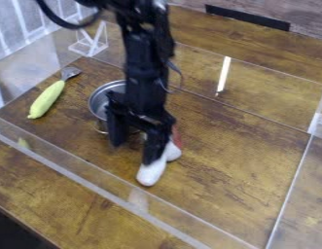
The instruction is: Put the mushroom in the silver pot
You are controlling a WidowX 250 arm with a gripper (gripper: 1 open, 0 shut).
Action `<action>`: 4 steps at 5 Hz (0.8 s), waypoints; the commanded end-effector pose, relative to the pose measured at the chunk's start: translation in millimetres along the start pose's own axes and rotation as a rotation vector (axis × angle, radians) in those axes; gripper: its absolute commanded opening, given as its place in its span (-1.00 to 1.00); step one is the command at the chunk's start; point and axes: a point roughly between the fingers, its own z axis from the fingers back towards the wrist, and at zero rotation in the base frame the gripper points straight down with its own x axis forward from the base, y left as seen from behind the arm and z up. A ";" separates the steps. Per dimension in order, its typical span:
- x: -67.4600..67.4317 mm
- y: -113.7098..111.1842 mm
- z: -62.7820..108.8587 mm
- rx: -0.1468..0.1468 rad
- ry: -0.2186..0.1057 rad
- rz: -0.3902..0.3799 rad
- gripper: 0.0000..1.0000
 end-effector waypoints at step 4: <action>34.5 -9.0 5.5 0.008 -0.079 0.062 -1.00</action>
